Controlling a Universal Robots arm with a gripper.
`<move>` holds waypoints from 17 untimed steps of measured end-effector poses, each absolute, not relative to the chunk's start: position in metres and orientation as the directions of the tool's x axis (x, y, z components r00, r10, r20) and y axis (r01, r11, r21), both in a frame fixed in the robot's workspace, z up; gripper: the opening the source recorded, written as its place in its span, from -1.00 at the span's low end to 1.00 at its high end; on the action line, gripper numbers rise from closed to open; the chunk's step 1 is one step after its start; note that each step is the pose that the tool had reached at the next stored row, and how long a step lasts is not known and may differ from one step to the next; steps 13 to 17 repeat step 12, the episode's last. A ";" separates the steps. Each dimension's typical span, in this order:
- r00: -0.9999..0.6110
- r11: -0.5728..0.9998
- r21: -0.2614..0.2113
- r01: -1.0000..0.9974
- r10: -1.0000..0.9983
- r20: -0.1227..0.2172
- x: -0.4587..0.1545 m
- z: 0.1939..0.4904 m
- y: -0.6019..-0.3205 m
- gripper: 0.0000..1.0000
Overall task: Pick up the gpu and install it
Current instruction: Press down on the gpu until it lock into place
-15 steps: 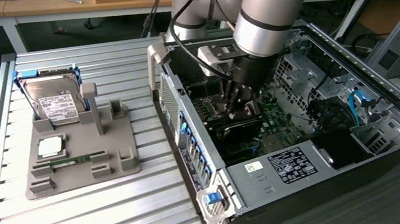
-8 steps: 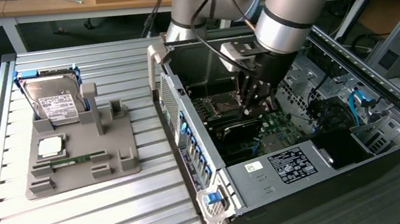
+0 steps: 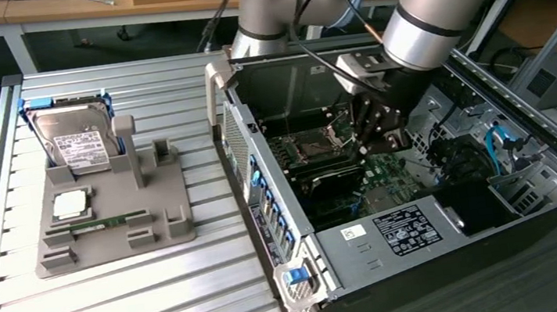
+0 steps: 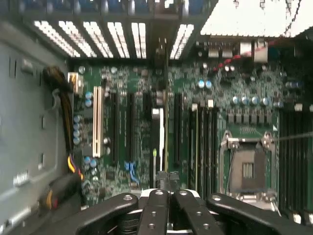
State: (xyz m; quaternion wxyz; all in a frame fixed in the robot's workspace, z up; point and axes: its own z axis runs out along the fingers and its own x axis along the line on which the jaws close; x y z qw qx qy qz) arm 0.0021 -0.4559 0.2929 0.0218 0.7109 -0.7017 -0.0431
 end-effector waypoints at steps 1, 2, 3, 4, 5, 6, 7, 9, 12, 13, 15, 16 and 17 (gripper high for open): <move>0.011 -0.014 0.095 -0.995 -0.999 -0.032 0.007 0.293 -0.456 -0.79; 0.011 -0.015 0.099 -0.995 -0.999 -0.032 0.012 0.293 -0.456 -0.79; 0.011 -0.015 0.102 -0.995 -0.999 -0.033 0.017 0.293 -0.456 -0.79; 0.011 -0.015 0.104 -0.995 -0.999 -0.035 0.021 0.293 -0.456 -0.79; 0.012 -0.015 0.105 -0.994 -0.999 -0.037 0.024 0.293 -0.456 -0.79; 0.012 -0.016 0.106 -0.994 -0.999 -0.039 0.026 0.293 -0.456 -0.79; 0.013 -0.017 0.106 -0.994 -0.999 -0.039 0.026 0.293 -0.456 -0.79; 0.012 -0.017 0.106 -0.994 -0.999 -0.039 0.027 0.293 -0.456 -0.79; 0.013 -0.017 0.106 -0.994 -0.999 -0.039 0.027 0.293 -0.456 -0.79; 0.013 -0.017 0.106 -0.994 -0.999 -0.039 0.027 0.293 -0.456 -0.79; 0.013 -0.017 0.106 -0.994 -0.999 -0.039 0.027 0.293 -0.456 -0.79; 0.013 -0.017 0.106 -0.994 -0.999 -0.039 0.027 0.293 -0.456 -0.79; 0.013 -0.017 0.106 -0.994 -0.999 -0.039 0.027 0.293 -0.456 -0.79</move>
